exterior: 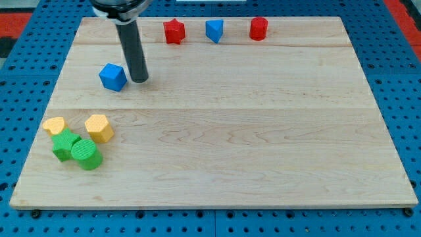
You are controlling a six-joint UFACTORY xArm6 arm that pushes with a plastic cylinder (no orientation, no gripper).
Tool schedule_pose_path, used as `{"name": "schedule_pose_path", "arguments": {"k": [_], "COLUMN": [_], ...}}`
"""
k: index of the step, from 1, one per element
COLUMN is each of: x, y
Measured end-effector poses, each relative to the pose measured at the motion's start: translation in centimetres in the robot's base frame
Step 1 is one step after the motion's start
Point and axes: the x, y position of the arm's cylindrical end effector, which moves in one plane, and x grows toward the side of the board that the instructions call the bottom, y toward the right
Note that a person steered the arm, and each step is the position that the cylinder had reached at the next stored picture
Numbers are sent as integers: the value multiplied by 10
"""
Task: Push the red circle into the red star and blue triangle
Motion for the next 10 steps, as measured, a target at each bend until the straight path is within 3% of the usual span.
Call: {"name": "schedule_pose_path", "arguments": {"k": [2, 5, 6, 7, 10], "x": [-13, -80, -110, -151, -147], "y": [-24, 236, 303, 328, 198]}}
